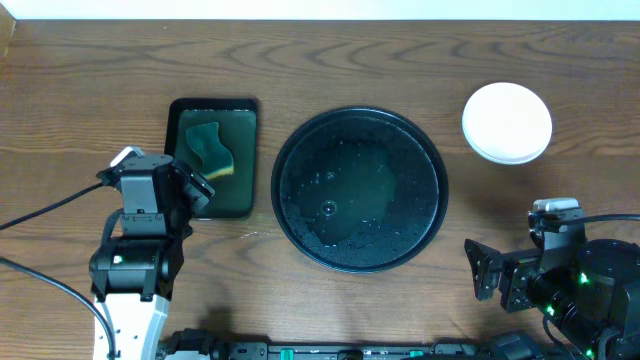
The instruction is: Clean dirty plates on tray and stack at the side
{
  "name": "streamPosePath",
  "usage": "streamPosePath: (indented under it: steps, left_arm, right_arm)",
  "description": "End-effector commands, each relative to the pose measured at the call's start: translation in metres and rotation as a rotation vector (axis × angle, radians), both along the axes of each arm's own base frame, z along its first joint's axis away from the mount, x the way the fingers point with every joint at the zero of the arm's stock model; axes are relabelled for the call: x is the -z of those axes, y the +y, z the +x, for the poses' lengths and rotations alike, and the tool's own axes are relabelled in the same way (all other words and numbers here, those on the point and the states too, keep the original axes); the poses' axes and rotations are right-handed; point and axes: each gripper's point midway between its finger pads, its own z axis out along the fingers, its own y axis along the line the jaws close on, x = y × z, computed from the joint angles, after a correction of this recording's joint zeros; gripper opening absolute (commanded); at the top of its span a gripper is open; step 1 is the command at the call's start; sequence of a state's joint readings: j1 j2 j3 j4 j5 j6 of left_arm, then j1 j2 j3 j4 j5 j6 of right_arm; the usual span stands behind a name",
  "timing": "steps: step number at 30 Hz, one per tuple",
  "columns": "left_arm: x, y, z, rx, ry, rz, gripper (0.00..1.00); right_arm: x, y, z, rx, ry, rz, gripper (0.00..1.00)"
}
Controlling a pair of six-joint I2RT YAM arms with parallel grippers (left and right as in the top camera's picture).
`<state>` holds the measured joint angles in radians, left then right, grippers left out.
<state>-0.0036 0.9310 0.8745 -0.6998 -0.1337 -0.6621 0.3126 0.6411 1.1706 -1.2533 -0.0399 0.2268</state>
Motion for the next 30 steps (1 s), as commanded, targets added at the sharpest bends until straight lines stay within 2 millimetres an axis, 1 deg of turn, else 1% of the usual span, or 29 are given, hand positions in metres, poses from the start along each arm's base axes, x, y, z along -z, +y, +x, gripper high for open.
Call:
streamPosePath:
  steps: [1, 5, 7, 9, 10, 13, 17, 19, 22, 25, 30]
  left_arm:
    - [0.004, 0.001, 0.0, -0.015, 0.012, -0.005, 0.79]
    - [0.005, 0.001, 0.0, -0.015, 0.019, -0.005, 0.79]
    - [0.006, 0.001, 0.0, -0.015, 0.02, -0.005, 0.79]
    - [0.006, 0.001, 0.0, -0.015, 0.02, -0.005, 0.79]
    - [0.006, 0.001, 0.0, -0.015, 0.021, -0.004, 0.79]
    - [0.006, 0.001, 0.0, -0.015, 0.021, -0.004, 0.79]
    - [0.006, 0.001, 0.0, -0.015, 0.02, -0.005, 0.79]
    - [0.006, 0.001, 0.0, -0.015, 0.02, -0.005, 0.79]
    - [0.006, 0.001, 0.0, -0.015, 0.02, -0.005, 0.79]
    - [0.006, 0.001, 0.0, -0.015, 0.02, -0.005, 0.79]
    - [0.006, 0.001, 0.0, -0.015, 0.02, -0.005, 0.79]
  right_arm:
    - [0.002, -0.001, 0.0, -0.004, 0.002, -0.015, 0.99]
    - [0.002, 0.0, 0.002, -0.004, -0.009, -0.012, 0.99]
    - [0.002, 0.0, 0.009, 0.004, -0.043, -0.007, 0.99]
    - [0.005, -0.006, 0.018, 0.029, -0.079, -0.018, 0.99]
    - [0.01, -0.009, 0.023, 0.04, -0.093, -0.026, 0.99]
    - [0.031, -0.017, 0.034, 0.083, -0.115, -0.032, 0.99]
    - [0.061, -0.028, 0.039, 0.147, -0.161, 0.002, 0.99]
    - [0.072, -0.033, 0.041, 0.172, -0.209, 0.016, 0.99]
    - [0.086, -0.038, 0.044, 0.197, -0.283, 0.024, 0.99]
    - [0.097, -0.039, 0.049, 0.202, -0.372, 0.033, 0.99]
    - [0.107, -0.039, 0.06, 0.2, -0.516, 0.048, 0.99]
